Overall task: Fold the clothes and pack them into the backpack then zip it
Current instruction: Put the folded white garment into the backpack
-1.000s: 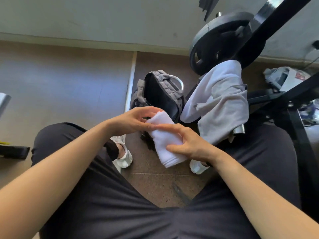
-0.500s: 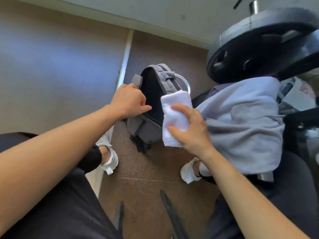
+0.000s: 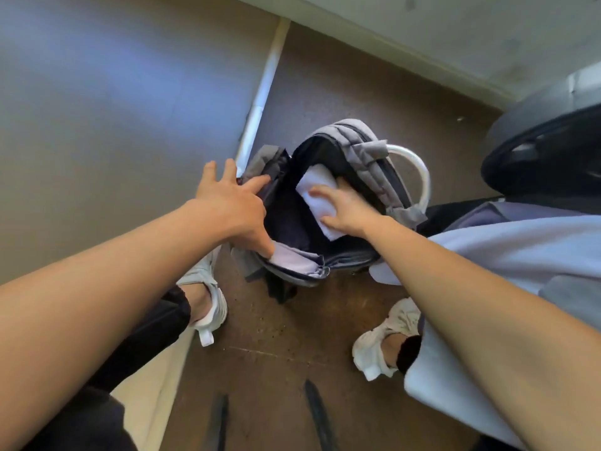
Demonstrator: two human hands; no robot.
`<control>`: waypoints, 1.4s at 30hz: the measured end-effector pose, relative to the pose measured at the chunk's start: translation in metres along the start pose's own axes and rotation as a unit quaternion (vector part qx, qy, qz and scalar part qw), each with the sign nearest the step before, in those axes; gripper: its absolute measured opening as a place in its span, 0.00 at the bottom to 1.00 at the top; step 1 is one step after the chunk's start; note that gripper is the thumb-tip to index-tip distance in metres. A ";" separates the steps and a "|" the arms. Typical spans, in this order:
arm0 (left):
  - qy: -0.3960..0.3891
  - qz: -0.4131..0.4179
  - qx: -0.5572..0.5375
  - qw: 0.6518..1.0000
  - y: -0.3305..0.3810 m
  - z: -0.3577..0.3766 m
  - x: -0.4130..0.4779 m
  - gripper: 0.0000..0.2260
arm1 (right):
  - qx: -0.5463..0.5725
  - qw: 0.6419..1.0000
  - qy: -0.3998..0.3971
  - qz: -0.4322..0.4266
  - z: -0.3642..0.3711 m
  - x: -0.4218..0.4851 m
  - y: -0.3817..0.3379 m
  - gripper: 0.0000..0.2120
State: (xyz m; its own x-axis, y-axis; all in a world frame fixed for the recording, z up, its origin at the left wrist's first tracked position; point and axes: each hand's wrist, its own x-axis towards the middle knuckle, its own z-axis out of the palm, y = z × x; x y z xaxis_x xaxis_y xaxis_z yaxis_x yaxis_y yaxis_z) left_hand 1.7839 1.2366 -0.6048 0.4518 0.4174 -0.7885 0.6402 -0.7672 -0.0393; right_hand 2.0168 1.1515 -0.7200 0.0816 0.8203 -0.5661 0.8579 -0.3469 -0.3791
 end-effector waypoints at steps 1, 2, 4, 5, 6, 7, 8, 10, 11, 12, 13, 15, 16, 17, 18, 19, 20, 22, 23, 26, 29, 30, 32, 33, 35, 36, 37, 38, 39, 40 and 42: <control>-0.008 0.000 -0.002 1.000 -0.001 0.000 0.000 0.30 | 0.005 1.000 -0.015 0.001 0.007 0.007 0.005 0.32; -0.014 0.000 -0.004 1.000 -0.002 0.000 -0.001 0.28 | 0.013 1.000 -0.026 0.003 0.013 0.013 0.009 0.33; -0.019 0.001 -0.006 1.000 -0.004 0.001 0.000 0.27 | 0.035 0.999 -0.036 0.012 0.027 0.023 0.014 0.34; -0.020 0.003 -0.004 1.000 -0.004 0.002 0.000 0.27 | 0.044 0.998 -0.035 0.019 0.034 0.027 0.014 0.34; -0.023 0.004 -0.004 1.000 -0.005 0.001 0.001 0.27 | 0.054 0.998 -0.030 0.025 0.042 0.032 0.014 0.35; -0.027 0.006 -0.004 1.000 -0.005 0.002 0.002 0.27 | 0.060 0.997 -0.025 0.030 0.051 0.037 0.013 0.35; -0.032 0.007 -0.003 0.999 -0.005 0.001 0.003 0.27 | 0.064 0.997 -0.025 0.035 0.061 0.042 0.012 0.35; -0.036 0.011 -0.005 0.999 -0.004 0.000 0.006 0.29 | 0.060 0.997 -0.031 0.045 0.078 0.051 0.009 0.35; -0.035 0.013 -0.007 0.999 -0.004 0.000 0.007 0.29 | 0.053 0.997 -0.035 0.052 0.085 0.055 0.008 0.36; -0.034 0.015 -0.007 0.999 -0.003 0.000 0.008 0.30 | 0.049 0.996 -0.038 0.059 0.091 0.059 0.007 0.36; -0.032 0.018 -0.007 0.999 -0.003 -0.001 0.009 0.30 | 0.048 0.996 -0.040 0.065 0.094 0.062 0.005 0.36; -0.029 0.022 -0.014 0.999 -0.004 -0.001 0.009 0.30 | 0.059 0.995 -0.049 0.070 0.096 0.068 0.004 0.37; -0.028 0.025 -0.017 0.999 -0.004 -0.001 0.008 0.30 | 0.077 0.993 -0.053 0.071 0.096 0.070 0.005 0.37; -0.026 0.028 -0.018 0.999 -0.004 -0.001 0.008 0.30 | 0.106 0.990 -0.057 0.073 0.094 0.071 0.004 0.38; -0.023 0.031 -0.019 0.999 -0.003 -0.001 0.007 0.30 | 0.143 0.985 -0.056 0.078 0.093 0.071 0.005 0.38; -0.020 0.034 -0.020 0.999 -0.002 -0.001 0.007 0.30 | 0.175 0.979 -0.052 0.087 0.093 0.070 0.005 0.38; -0.018 0.037 -0.021 0.999 -0.002 -0.001 0.007 0.30 | 0.196 0.975 -0.048 0.090 0.094 0.069 0.004 0.37; -0.017 0.040 -0.022 0.999 -0.001 -0.002 0.007 0.29 | 0.197 0.975 -0.047 0.091 0.098 0.065 0.001 0.36; -0.018 0.041 -0.023 0.999 -0.001 -0.002 0.007 0.30 | 0.178 0.979 -0.048 0.087 0.099 0.063 0.000 0.36; -0.016 0.044 -0.024 0.999 -0.001 -0.003 0.006 0.29 | 0.130 0.987 -0.011 0.097 0.092 0.058 -0.006 0.33; -0.016 0.048 -0.027 0.998 0.001 -0.003 0.002 0.28 | 0.201 0.970 0.095 0.094 0.079 0.049 -0.027 0.30; -0.012 0.046 -0.033 0.998 0.002 -0.003 0.002 0.28 | 0.268 0.954 0.113 0.077 0.076 0.046 -0.036 0.31; -0.005 0.037 -0.049 0.998 0.002 -0.004 0.002 0.28 | 0.396 0.913 0.089 0.052 0.079 0.045 -0.050 0.34; -0.007 0.034 -0.055 0.998 0.001 -0.004 0.003 0.29 | 0.432 0.898 0.060 0.051 0.083 0.044 -0.053 0.34; -0.014 0.030 -0.058 0.998 -0.003 -0.003 0.005 0.30 | 0.433 0.899 -0.010 0.055 0.093 0.047 -0.053 0.33; -0.017 0.030 -0.053 0.998 -0.004 -0.002 0.006 0.29 | 0.403 0.913 -0.038 0.054 0.100 0.049 -0.049 0.33; -0.021 0.031 -0.045 0.998 -0.006 0.000 0.008 0.29 | 0.357 0.931 -0.056 0.048 0.105 0.052 -0.044 0.33; -0.026 0.029 -0.038 0.999 -0.007 0.001 0.009 0.29 | 0.307 0.949 -0.063 0.036 0.108 0.054 -0.039 0.34; -0.032 0.026 -0.032 0.999 -0.008 0.000 0.010 0.29 | 0.256 0.964 -0.062 0.028 0.110 0.056 -0.035 0.34; -0.039 0.023 -0.029 0.999 -0.009 0.000 0.010 0.29 | 0.209 0.976 -0.060 0.025 0.110 0.057 -0.031 0.35; -0.051 0.022 -0.015 0.998 -0.008 -0.002 0.009 0.28 | 0.103 0.993 -0.053 0.013 0.108 0.058 -0.025 0.35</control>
State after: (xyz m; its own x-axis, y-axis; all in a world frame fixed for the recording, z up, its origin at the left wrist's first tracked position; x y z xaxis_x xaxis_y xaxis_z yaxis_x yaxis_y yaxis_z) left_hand 1.7840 1.2478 -0.6102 0.4157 0.3311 -0.8471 0.6395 -0.7687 0.0133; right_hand 1.9453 1.1583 -0.8221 0.0387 0.7618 -0.6467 0.7332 -0.4614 -0.4996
